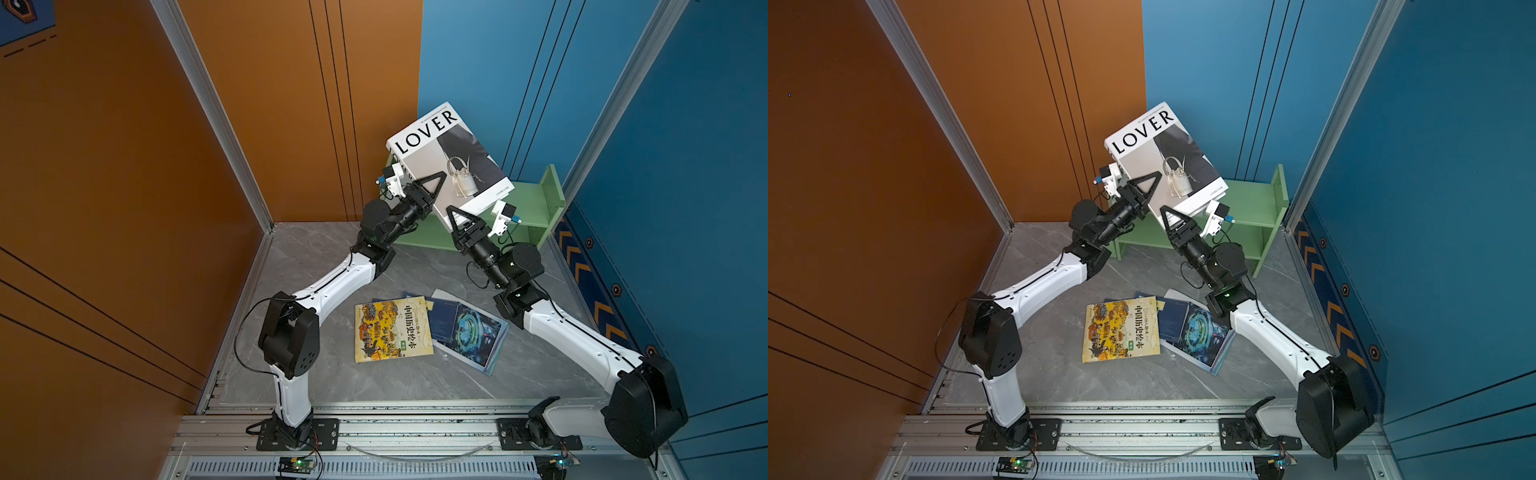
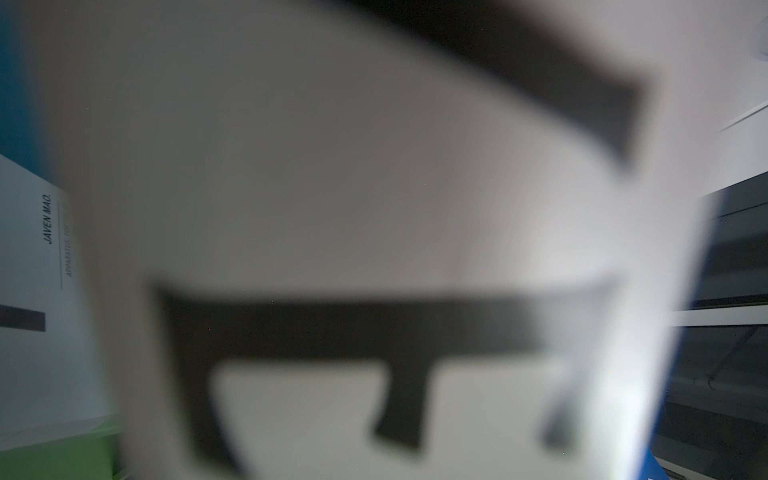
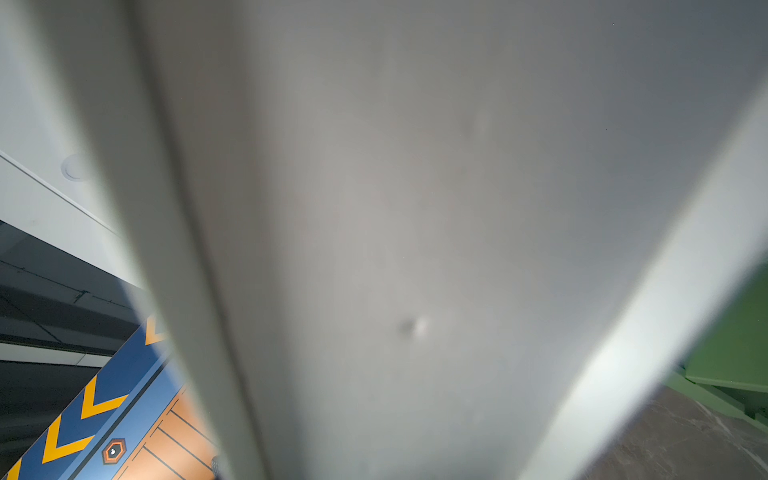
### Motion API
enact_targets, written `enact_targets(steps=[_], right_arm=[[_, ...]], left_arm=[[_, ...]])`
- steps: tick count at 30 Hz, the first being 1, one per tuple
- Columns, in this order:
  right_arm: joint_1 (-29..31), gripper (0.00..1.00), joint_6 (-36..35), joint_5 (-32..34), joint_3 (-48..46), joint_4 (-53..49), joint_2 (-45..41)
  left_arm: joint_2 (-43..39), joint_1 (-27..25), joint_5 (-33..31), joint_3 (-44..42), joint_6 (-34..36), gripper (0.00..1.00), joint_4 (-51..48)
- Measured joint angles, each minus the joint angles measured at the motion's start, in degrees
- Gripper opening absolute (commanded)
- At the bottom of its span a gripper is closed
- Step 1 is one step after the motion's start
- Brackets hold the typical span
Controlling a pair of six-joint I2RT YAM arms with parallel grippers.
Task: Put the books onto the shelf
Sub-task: 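Lift the LOVER book upright with both grippers toward the green shelf, then tilt the LOVER book flat over the shelf's lower tier with both grippers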
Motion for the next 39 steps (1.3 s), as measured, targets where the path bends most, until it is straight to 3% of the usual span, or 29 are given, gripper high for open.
enact_targets(steps=[6,11,15,20,27,34,39], right_arm=[[0.0,0.39,1.0,0.0,0.0,0.2,0.0],[-0.9,0.38,1.0,-0.7,0.0,-0.9,-0.5],[-3.2,0.38,1.0,-2.4,0.0,-4.6,-3.1],[-8.4,0.38,0.7,-8.3,0.0,-11.3,-9.4],[-16.4,0.39,-2.1,-17.2,0.0,-25.2,-19.8],[-20.4,0.39,-4.8,-23.0,0.6,-35.0,-25.7],[-20.7,0.39,-5.1,-24.7,0.9,-37.3,-26.7]], left_arm=[[0.0,0.0,0.0,0.0,-0.3,0.64,0.2],[-0.5,0.5,0.0,-0.3,0.4,0.76,0.8],[-2.7,2.0,0.2,-2.9,0.7,0.79,0.8],[-6.9,7.5,2.3,-6.8,1.4,0.82,-2.1],[-12.1,15.5,10.8,-8.3,5.2,0.94,-8.2],[-13.6,15.3,20.0,-7.3,6.6,0.95,-9.2],[-12.5,13.9,22.1,-6.3,6.5,0.95,-10.1]])
